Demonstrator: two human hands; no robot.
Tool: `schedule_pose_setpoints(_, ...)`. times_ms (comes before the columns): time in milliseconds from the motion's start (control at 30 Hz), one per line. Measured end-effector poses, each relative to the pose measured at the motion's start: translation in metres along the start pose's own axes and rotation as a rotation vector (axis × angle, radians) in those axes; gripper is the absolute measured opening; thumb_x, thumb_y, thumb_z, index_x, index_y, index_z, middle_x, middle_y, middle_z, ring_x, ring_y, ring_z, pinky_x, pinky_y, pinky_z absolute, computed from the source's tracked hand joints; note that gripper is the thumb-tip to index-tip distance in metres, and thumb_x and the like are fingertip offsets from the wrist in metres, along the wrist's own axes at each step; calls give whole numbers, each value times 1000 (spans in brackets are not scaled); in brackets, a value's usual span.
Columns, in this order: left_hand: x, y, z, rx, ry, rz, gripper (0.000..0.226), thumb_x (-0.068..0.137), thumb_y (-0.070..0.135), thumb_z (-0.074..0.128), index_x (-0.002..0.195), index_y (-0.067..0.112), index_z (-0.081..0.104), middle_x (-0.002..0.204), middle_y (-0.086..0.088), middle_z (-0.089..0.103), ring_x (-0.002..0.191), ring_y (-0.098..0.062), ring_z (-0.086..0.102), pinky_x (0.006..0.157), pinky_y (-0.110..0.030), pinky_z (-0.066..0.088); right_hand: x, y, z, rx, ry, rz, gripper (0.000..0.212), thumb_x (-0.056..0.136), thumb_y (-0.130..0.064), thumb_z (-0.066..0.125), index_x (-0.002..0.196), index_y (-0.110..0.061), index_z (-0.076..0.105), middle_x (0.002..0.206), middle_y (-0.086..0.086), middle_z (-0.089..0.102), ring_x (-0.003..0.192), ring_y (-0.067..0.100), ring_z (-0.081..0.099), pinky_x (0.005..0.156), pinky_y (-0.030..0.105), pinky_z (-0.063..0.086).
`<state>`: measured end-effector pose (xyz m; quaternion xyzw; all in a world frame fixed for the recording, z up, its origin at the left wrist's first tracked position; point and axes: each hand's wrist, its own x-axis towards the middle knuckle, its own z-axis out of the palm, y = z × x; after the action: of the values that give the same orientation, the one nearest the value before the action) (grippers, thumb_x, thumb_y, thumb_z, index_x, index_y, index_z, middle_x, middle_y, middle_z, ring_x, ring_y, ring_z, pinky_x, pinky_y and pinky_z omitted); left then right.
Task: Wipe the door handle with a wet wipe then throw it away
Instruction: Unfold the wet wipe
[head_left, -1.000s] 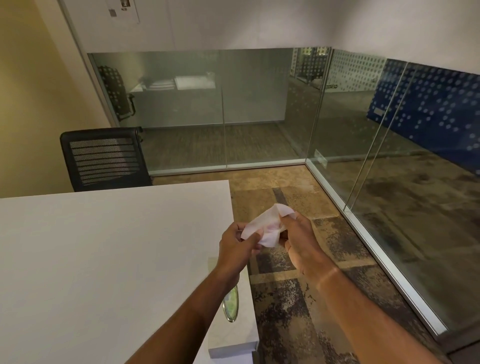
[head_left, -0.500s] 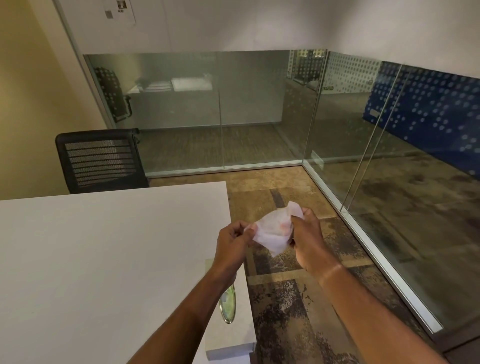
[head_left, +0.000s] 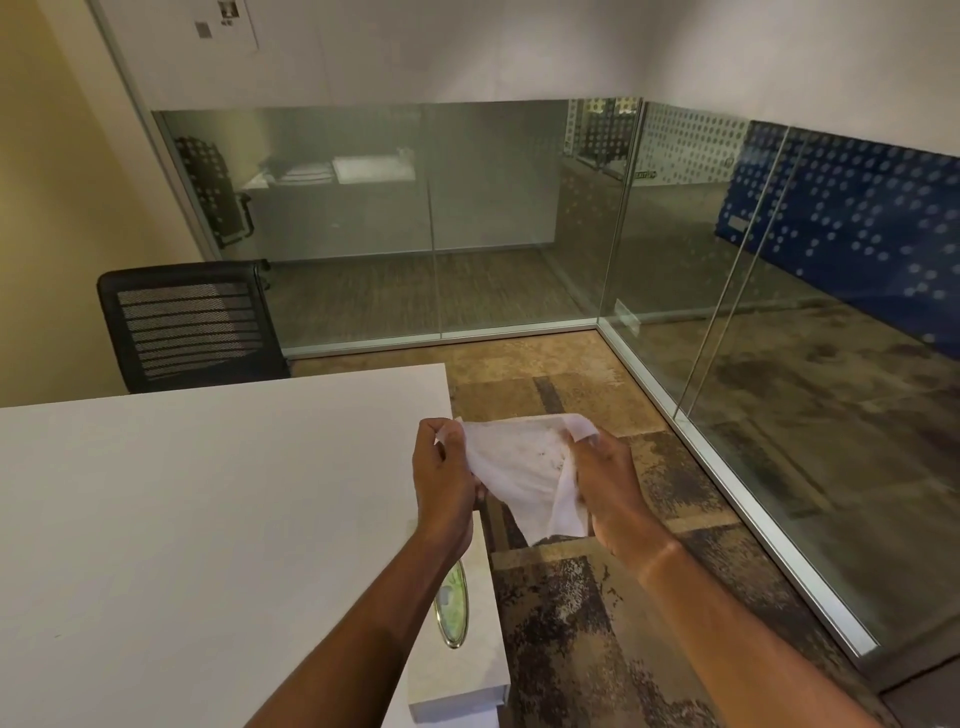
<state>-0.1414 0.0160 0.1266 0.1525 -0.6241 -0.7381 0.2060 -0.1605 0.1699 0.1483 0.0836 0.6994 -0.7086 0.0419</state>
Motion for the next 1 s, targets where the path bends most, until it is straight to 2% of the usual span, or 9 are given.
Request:
schedule_pose_setpoints(167, 4, 1, -8, 164, 13, 182, 23, 103, 35, 47, 84, 21, 51, 71, 13, 55, 63, -2, 50, 51, -21, 45, -1, -1, -7, 135, -50, 69, 28, 100, -22, 48, 83, -10, 66, 87, 9, 66, 82, 24, 60, 71, 33, 47)
schedule_pose_setpoints(333, 5, 0, 0, 73, 80, 144, 19, 105, 34, 41, 89, 29, 49, 86, 7, 53, 74, 0, 52, 65, -20, 48, -4, 2, 1, 195, -46, 85, 27, 103, -23, 45, 98, -15, 71, 91, 6, 75, 84, 19, 69, 56, 24, 53)
schedule_pose_setpoints(500, 5, 2, 4, -46, 71, 47, 17, 105, 39, 38, 92, 27, 38, 87, 5, 44, 72, 0, 50, 59, -11, 48, -8, 4, 5, 154, -20, 75, 26, 101, -24, 50, 104, -2, 64, 115, 45, 50, 88, 47, 60, 65, 33, 36)
schedule_pose_setpoints(567, 5, 3, 2, -21, 51, 42, 17, 105, 40, 37, 94, 27, 38, 87, 7, 46, 72, 2, 52, 56, -10, 47, -7, 4, 3, 155, -11, 97, 27, 101, -29, 51, 103, -7, 67, 111, 45, 52, 91, 55, 59, 69, 39, 38)
schedule_pose_setpoints(600, 5, 3, 0, 26, 42, 61, 16, 105, 40, 38, 93, 29, 38, 85, 10, 48, 70, 5, 52, 55, -9, 46, -5, 4, 1, 159, -2, 104, 30, 100, -32, 51, 106, -7, 67, 91, 40, 60, 84, 51, 61, 71, 40, 38)
schedule_pose_setpoints(667, 4, 4, -3, 150, 11, 123, 19, 103, 43, 41, 86, 35, 37, 79, 15, 52, 69, 2, 53, 55, -14, 45, -3, 4, -4, 139, 22, 114, 38, 99, -40, 50, 111, -7, 66, 58, 11, 54, 63, 31, 54, 67, 38, 42)
schedule_pose_setpoints(800, 4, 7, -9, 241, -32, 155, 21, 98, 46, 53, 86, 34, 40, 73, 9, 61, 64, -2, 60, 50, -18, 46, -5, 3, -12, 171, 2, 163, 48, 100, -51, 40, 116, -16, 68, 100, 15, 75, 97, 44, 68, 85, 59, 54)
schedule_pose_setpoints(900, 3, 10, -7, 239, -73, 116, 20, 96, 45, 56, 87, 28, 50, 82, 10, 64, 74, -5, 64, 58, -27, 54, -8, 3, -18, 236, -76, 238, 53, 100, -52, 36, 99, -18, 76, 104, 13, 76, 86, 29, 74, 72, 44, 60)
schedule_pose_setpoints(1000, 1, 14, -5, 267, -70, 120, 15, 97, 38, 58, 89, 26, 54, 91, 5, 64, 88, -14, 63, 76, -41, 57, -11, 5, -22, 332, -156, 274, 62, 98, -54, 31, 100, -14, 78, 111, 17, 73, 94, 32, 73, 79, 45, 57)
